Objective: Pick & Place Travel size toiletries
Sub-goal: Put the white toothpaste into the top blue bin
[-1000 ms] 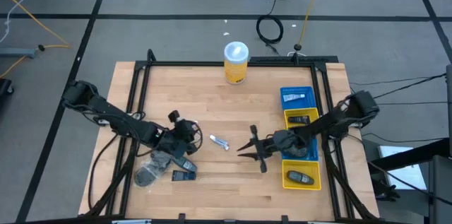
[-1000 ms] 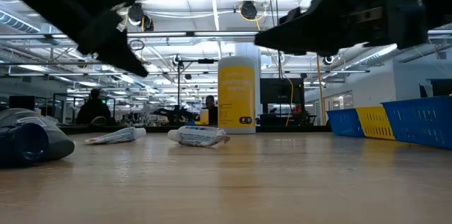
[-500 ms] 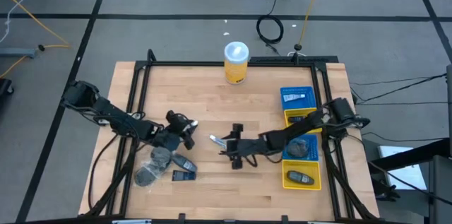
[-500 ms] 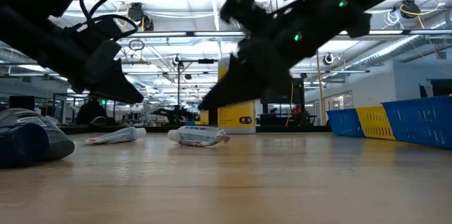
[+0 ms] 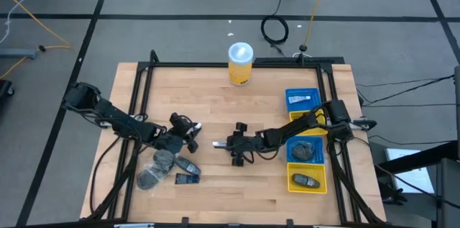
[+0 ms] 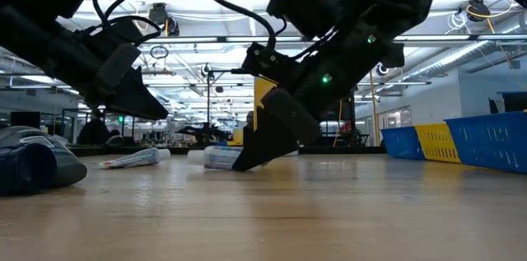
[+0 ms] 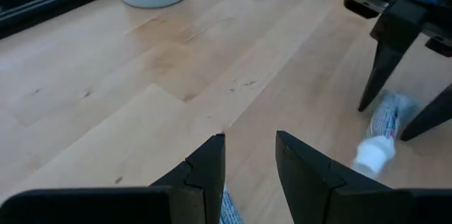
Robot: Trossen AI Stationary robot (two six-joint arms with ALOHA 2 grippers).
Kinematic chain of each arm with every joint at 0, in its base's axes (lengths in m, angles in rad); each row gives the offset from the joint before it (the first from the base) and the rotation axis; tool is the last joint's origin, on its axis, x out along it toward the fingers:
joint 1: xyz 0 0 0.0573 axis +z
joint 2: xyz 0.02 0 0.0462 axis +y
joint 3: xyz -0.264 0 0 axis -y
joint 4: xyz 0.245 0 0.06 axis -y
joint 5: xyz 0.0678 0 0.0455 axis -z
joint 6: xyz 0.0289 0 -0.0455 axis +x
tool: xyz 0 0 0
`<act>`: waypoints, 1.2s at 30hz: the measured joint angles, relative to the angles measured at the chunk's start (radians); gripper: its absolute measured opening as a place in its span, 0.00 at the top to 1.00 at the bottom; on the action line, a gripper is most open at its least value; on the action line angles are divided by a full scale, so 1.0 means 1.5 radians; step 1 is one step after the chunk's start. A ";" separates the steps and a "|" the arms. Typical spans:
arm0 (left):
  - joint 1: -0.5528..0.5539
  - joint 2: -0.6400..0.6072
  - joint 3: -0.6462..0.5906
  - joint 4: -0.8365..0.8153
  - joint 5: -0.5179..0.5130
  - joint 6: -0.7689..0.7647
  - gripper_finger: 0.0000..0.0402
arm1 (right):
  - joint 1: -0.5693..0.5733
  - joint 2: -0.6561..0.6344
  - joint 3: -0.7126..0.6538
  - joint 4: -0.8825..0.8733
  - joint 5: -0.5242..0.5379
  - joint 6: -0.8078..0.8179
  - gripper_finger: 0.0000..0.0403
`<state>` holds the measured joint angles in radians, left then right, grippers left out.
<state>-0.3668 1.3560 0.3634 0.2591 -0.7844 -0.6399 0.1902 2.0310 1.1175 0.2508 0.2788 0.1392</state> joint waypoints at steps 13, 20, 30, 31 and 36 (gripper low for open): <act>-0.001 0.000 0.000 0.004 0.006 0.004 0.70 | 0.005 -0.180 0.000 -0.333 0.031 -0.031 0.89; -0.001 0.000 0.000 0.005 0.006 0.005 0.70 | -0.050 -0.362 0.000 -0.797 0.155 0.033 0.88; 0.000 0.000 0.000 0.005 0.006 0.005 0.70 | -0.258 -0.507 -0.062 -1.010 0.165 -0.145 0.87; 0.000 0.000 0.000 0.005 0.006 0.005 0.70 | -0.278 -0.508 -0.080 -0.994 0.166 -0.184 0.87; 0.000 0.000 0.000 0.005 0.006 0.006 0.70 | -0.354 -0.504 -0.164 -0.859 0.218 -0.351 0.84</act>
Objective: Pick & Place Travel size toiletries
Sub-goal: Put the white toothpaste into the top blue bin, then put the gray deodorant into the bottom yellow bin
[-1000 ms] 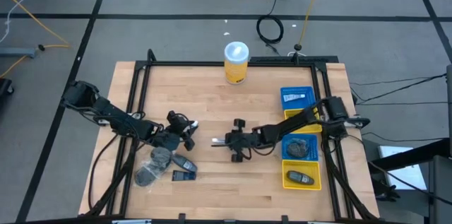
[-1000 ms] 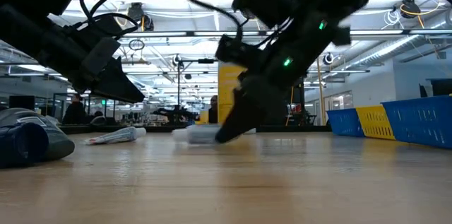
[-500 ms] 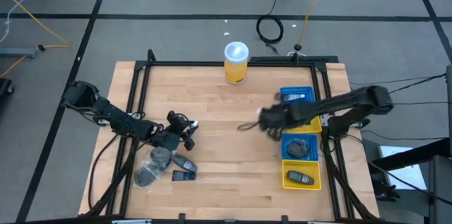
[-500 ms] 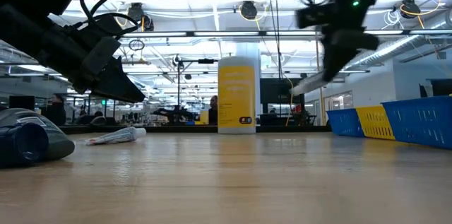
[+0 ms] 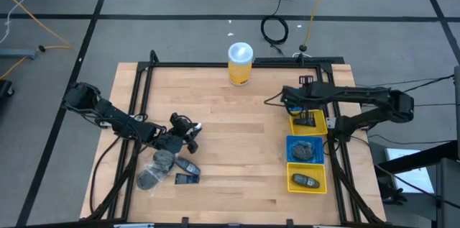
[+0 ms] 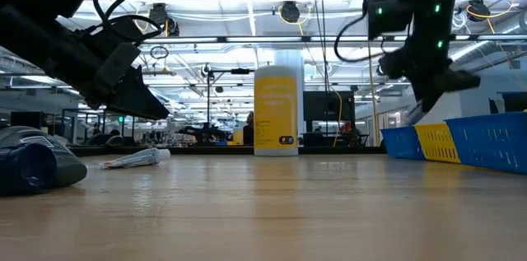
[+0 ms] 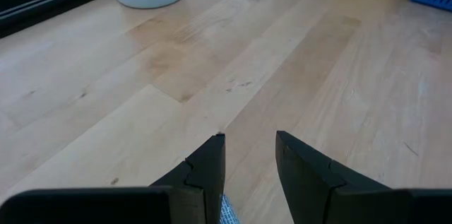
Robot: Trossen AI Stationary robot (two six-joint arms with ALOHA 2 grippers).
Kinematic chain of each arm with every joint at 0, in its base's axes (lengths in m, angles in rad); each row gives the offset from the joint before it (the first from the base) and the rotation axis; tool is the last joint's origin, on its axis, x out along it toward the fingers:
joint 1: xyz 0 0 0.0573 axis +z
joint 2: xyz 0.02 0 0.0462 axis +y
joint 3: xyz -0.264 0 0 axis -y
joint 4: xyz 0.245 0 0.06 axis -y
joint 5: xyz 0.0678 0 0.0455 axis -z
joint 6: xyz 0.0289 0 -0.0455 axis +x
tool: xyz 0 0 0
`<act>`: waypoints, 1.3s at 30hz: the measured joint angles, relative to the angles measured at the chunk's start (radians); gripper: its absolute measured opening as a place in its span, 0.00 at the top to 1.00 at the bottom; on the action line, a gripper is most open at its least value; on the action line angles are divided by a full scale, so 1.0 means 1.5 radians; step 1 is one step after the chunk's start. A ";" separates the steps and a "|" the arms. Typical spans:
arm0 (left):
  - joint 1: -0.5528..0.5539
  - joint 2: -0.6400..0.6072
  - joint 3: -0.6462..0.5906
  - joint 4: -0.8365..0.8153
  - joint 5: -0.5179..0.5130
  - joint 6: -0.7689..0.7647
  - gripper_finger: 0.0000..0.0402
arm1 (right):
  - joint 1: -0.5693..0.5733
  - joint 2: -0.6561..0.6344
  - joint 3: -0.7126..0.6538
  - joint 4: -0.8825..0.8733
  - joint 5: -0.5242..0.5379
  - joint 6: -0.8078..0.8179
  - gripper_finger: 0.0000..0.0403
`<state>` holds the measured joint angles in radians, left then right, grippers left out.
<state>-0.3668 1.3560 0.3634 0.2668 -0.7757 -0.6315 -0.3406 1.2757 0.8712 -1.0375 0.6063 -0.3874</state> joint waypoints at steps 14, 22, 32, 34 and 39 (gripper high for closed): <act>0.000 0.000 0.000 0.000 -0.001 0.001 0.70 | -0.027 -0.014 -0.051 0.055 -0.001 -0.073 0.61; 0.000 0.000 0.000 0.001 -0.004 0.001 0.70 | -0.014 -0.070 -0.051 0.060 0.122 0.022 0.50; 0.011 0.000 0.000 0.014 -0.007 0.001 0.70 | 0.100 -0.170 -0.051 0.257 0.034 0.148 0.52; 0.011 0.000 0.000 0.018 -0.007 0.003 0.70 | 0.130 -0.180 -0.051 0.314 -0.063 0.190 0.52; 0.011 0.000 0.000 0.018 -0.006 0.003 0.70 | 0.241 -0.149 -0.071 0.500 -0.288 0.267 0.53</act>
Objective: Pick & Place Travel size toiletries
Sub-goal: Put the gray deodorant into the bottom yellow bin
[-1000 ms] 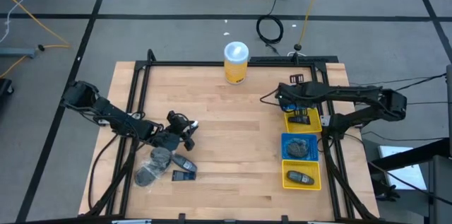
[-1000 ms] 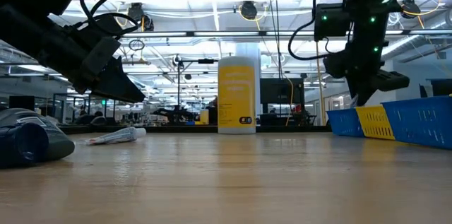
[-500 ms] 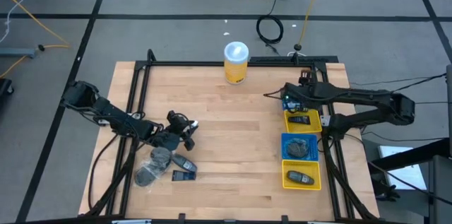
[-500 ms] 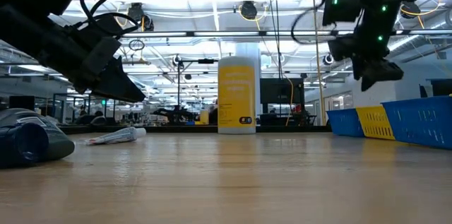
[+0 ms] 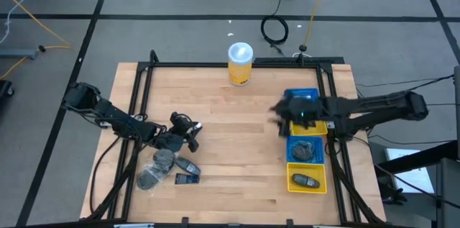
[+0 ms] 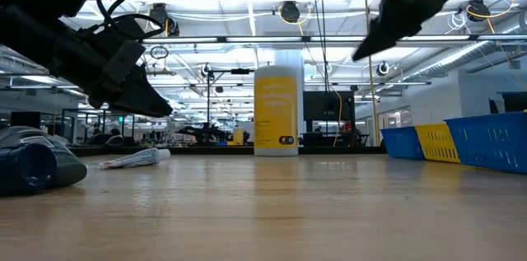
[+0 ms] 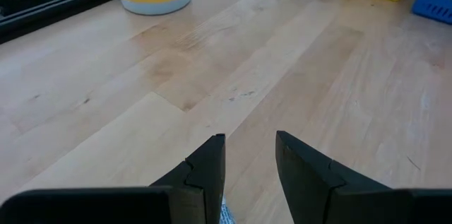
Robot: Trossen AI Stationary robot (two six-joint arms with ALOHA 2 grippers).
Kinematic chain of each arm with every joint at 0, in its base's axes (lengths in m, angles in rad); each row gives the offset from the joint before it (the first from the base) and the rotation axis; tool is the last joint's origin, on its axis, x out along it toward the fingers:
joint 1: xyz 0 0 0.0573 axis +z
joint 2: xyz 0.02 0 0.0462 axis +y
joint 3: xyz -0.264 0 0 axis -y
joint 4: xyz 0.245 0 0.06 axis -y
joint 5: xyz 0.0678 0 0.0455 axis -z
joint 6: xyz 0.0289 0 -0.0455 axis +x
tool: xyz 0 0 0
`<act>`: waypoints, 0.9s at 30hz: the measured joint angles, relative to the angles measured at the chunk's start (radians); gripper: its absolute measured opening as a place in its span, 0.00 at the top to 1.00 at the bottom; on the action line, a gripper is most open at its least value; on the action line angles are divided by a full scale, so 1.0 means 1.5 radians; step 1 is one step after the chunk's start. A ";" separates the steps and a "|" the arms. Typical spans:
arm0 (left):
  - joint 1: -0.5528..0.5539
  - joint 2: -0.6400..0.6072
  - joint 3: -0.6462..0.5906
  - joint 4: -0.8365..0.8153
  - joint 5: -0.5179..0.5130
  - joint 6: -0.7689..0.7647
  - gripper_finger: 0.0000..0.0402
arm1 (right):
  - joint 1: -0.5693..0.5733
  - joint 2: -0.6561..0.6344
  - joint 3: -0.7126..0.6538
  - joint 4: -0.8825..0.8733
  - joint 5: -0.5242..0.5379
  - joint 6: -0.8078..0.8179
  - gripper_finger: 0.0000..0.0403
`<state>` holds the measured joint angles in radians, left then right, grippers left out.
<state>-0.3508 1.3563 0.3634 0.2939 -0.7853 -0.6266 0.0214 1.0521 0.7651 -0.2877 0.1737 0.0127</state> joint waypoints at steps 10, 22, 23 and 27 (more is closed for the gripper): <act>0.000 0.000 0.000 0.001 0.008 -0.001 0.70 | 0.231 0.254 -0.123 0.588 -0.013 -0.093 0.54; -0.014 -0.001 0.001 0.038 0.440 0.386 0.70 | 0.279 0.557 -0.063 0.920 -0.012 -0.141 0.54; -0.021 -0.001 0.002 0.033 0.475 0.393 0.70 | 0.276 0.564 -0.059 0.919 -0.012 -0.139 0.54; -0.041 -0.004 0.041 -0.063 0.518 0.327 0.67 | 0.265 0.571 -0.058 0.915 -0.010 -0.120 0.54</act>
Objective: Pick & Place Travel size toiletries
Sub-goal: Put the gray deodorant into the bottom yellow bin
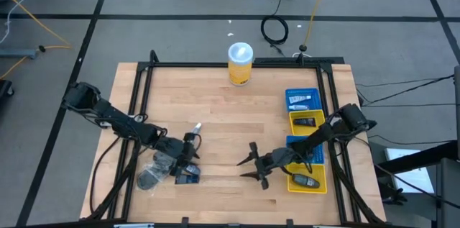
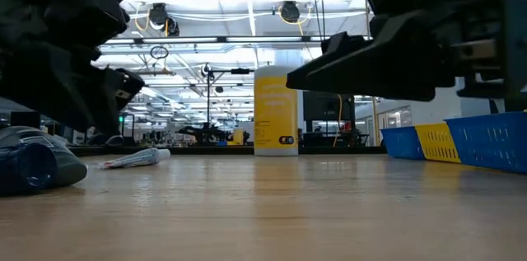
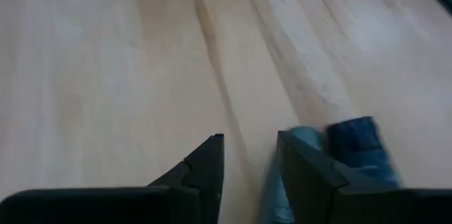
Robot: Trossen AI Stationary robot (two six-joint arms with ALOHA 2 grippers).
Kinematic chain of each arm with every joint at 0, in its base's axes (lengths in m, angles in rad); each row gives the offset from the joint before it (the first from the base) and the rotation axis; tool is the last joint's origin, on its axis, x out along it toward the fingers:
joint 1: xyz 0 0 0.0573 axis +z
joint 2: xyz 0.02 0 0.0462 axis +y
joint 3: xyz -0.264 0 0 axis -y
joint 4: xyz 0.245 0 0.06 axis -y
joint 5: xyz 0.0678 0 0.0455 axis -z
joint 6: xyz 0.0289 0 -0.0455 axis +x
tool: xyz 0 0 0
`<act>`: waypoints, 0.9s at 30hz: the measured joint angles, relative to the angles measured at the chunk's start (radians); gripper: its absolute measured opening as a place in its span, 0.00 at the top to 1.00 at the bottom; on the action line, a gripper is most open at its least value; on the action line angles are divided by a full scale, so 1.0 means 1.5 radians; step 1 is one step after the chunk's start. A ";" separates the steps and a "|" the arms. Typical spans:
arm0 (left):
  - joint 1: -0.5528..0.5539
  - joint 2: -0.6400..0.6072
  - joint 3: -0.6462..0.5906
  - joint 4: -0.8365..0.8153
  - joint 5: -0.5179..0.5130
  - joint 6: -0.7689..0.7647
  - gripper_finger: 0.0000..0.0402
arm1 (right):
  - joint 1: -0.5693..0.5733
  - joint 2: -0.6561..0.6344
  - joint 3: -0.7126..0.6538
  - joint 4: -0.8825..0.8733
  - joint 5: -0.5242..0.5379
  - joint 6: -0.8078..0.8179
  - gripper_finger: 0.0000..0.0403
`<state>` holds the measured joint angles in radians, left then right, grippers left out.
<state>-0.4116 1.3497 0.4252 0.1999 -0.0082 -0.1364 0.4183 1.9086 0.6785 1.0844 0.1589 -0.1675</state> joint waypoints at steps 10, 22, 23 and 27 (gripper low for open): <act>-0.077 -0.002 0.073 -0.237 0.011 -0.125 0.39 | -0.013 0.000 0.000 -0.028 -0.003 0.051 0.54; -0.119 0.021 0.072 -0.377 -0.067 -0.142 0.30 | -0.013 0.000 0.000 -0.032 -0.003 0.052 0.54; -0.119 0.021 0.073 -0.384 -0.067 -0.142 0.31 | -0.013 0.000 0.000 -0.034 -0.003 0.052 0.54; -0.116 0.021 0.073 -0.390 -0.065 -0.142 0.42 | -0.013 -0.001 0.000 -0.039 -0.003 0.052 0.54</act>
<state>-0.5857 1.3815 0.5346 -0.3850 -0.1062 -0.3497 0.3992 1.9076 0.6785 1.0258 0.1548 -0.0898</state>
